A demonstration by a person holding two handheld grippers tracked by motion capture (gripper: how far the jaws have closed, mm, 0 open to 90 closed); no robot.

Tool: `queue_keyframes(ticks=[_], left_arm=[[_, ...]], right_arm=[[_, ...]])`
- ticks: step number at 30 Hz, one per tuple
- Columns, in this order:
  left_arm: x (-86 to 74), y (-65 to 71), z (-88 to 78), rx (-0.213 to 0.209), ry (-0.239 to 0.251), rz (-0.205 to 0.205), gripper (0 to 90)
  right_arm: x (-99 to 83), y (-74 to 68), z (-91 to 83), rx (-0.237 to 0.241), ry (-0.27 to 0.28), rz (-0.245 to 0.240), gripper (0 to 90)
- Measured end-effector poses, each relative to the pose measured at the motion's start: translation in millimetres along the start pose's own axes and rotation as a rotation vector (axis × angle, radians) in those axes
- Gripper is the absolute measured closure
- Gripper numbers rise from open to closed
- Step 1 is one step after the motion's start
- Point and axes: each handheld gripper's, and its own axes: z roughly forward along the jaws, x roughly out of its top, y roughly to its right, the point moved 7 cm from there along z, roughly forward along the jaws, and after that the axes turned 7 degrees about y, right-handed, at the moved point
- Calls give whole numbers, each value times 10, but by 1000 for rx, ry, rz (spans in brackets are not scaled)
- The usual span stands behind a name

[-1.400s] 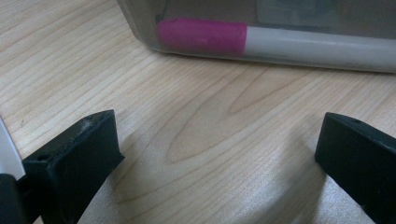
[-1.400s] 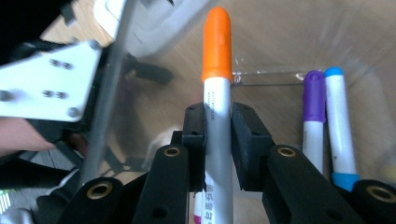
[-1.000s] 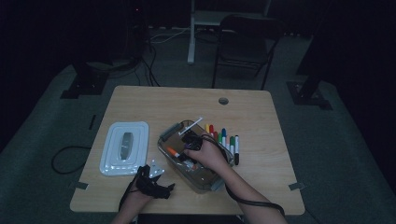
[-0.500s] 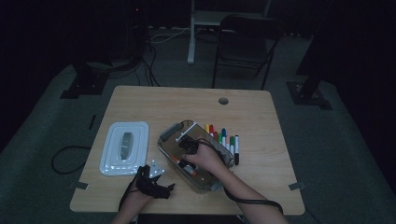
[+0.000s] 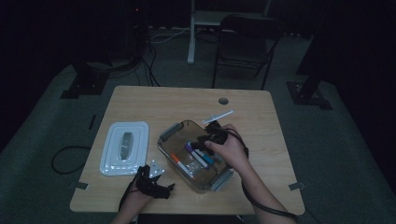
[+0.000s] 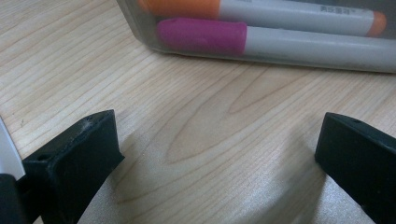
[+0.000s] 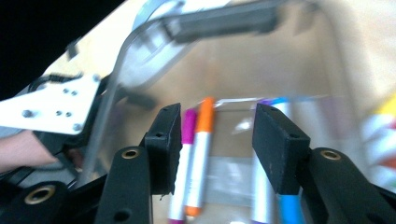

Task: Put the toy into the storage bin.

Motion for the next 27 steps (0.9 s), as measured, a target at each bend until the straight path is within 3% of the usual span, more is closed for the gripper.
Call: queue_keyframes(ticks=[6,12,20,27], left_arm=[[0,0,-1,0,-1,0,5],[0,0,1,1,1,0,5],[-2,-1,-1,0,-2,2,5],[-1,0,-1,0,-2,2,5]], right_arm=[[-17,380,-448,-90,94,52,510],[-251,822,-648,-204,118,140,507],[-819,1381,-480,-356,56,277,567],[-1116,1615,-263,-413,0,341,573]])
